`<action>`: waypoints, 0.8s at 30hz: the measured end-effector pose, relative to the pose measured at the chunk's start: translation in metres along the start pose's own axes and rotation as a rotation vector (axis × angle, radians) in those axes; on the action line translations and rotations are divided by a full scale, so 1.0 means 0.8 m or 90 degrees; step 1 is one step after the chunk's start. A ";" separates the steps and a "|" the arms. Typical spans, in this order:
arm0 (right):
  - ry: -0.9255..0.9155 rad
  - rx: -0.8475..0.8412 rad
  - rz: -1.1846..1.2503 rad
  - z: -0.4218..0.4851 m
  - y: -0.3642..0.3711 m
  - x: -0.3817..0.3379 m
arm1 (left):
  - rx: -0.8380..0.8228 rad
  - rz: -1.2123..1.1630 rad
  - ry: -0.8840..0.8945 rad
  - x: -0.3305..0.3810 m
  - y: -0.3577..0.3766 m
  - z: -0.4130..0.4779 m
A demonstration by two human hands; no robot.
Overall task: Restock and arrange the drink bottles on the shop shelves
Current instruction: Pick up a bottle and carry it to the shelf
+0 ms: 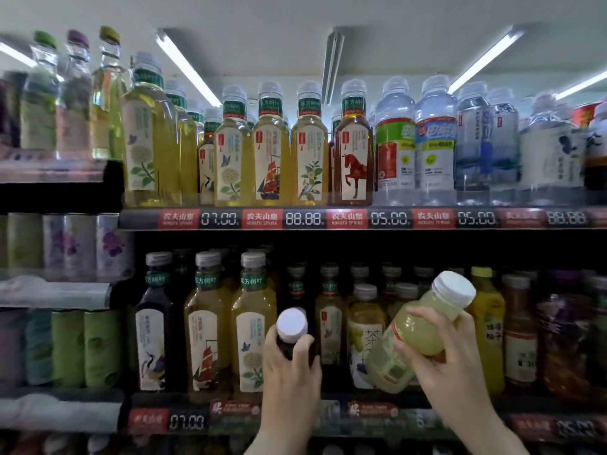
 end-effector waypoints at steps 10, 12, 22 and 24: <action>0.001 -0.071 0.026 -0.005 0.035 -0.023 | -0.076 0.066 -0.008 -0.014 -0.018 0.025; 0.018 -0.097 0.036 -0.008 0.040 -0.027 | -0.100 0.071 -0.035 -0.011 -0.009 0.049; 0.140 -0.138 0.052 -0.023 0.008 -0.033 | -0.238 0.067 -0.114 -0.021 0.039 0.082; 0.168 -0.126 0.052 -0.023 -0.002 -0.032 | -0.245 0.080 -0.103 -0.017 0.037 0.067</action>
Point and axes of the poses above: each hand's wrist, its own z-axis towards the middle knuckle, its own y-axis out of the palm, x = y × z, the point moved 3 cm from there along z, towards the middle knuckle, and after that the axes turned 4 degrees about y, right-handed, at the moved point
